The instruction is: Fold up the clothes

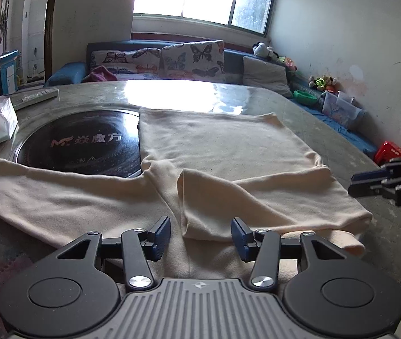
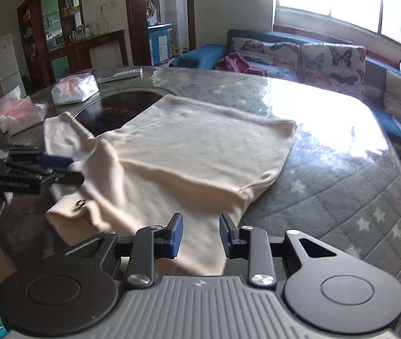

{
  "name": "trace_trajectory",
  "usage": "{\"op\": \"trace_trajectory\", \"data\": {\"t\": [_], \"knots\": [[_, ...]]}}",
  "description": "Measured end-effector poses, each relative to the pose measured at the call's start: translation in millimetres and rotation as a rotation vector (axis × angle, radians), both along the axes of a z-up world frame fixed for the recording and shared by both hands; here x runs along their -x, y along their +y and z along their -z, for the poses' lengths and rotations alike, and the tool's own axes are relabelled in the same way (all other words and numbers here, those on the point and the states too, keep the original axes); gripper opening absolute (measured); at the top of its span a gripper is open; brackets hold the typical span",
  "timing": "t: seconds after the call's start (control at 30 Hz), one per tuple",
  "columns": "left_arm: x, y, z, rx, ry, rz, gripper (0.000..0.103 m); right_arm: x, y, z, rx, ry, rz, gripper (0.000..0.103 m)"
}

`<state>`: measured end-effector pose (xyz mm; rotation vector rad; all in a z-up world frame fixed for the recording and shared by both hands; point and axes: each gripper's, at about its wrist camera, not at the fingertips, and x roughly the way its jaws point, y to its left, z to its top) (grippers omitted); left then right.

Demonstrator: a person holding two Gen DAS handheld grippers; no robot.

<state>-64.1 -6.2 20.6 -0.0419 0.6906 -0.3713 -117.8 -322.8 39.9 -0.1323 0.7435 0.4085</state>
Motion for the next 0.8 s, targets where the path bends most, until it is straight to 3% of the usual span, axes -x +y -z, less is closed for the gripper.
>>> {"op": "trace_trajectory", "data": {"t": [0.1, 0.17, 0.27, 0.53, 0.63, 0.8], "knots": [[0.6, -2.8, -0.4, -0.018, -0.014, -0.002, 0.034, -12.8, -1.0, -0.6, 0.05, -0.044, -0.02, 0.028], [1.1, -4.2, -1.1, -0.029, -0.023, -0.005, 0.02, -25.4, -0.5, 1.7, 0.069, -0.037, -0.045, 0.028], [2.2, -2.9, -3.7, -0.033, -0.036, -0.006, 0.008, -40.1, 2.1, 7.4, 0.101, -0.033, -0.104, 0.028], [5.5, -0.4, -13.4, -0.043, -0.067, 0.001, 0.005, -65.0, -0.1, 16.8, 0.145, 0.03, -0.224, 0.026], [5.2, 1.1, -13.4, -0.04, -0.059, -0.004, 0.005, -64.6, -3.4, 14.4, 0.149, 0.026, -0.24, 0.003], [5.3, 3.1, -12.0, -0.045, -0.05, -0.007, 0.005, -53.9, -15.9, 5.3, 0.165, -0.006, -0.194, 0.0]]}}
